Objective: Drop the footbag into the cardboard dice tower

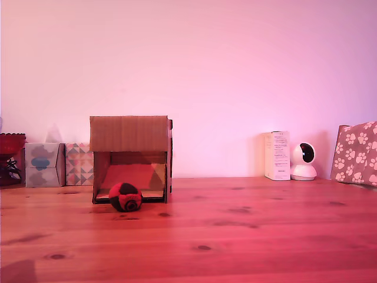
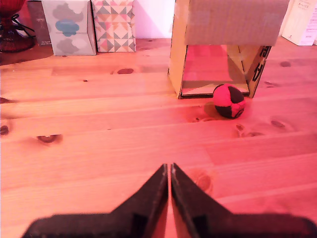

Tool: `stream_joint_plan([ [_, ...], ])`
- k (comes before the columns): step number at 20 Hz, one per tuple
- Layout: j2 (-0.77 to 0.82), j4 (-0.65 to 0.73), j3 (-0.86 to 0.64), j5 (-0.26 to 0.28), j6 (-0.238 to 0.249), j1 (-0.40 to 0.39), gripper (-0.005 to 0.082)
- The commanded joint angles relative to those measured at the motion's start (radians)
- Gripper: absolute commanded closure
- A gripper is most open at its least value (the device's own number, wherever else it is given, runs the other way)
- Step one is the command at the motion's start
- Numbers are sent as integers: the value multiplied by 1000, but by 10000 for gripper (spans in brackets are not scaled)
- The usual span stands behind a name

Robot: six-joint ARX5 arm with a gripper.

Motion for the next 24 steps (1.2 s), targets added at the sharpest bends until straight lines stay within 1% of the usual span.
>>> stream_joint_plan([
  [1,-5,-3,-15,13,5,3,793],
  [8,-5,0,-15,13,4,3,793],
  [9,-5,19,-15,19,-14,2,793],
  [10,-5,48,-14,43,-27,2,793],
  [13,-4,79,11,50,-32,2,793],
  [16,15,102,49,97,-48,-7,793],
  [18,57,125,74,105,-48,-23,793],
  [20,127,172,95,131,-47,-45,793],
  [22,224,227,113,147,-28,-75,793],
  [24,337,302,120,148,-21,-110,793],
])
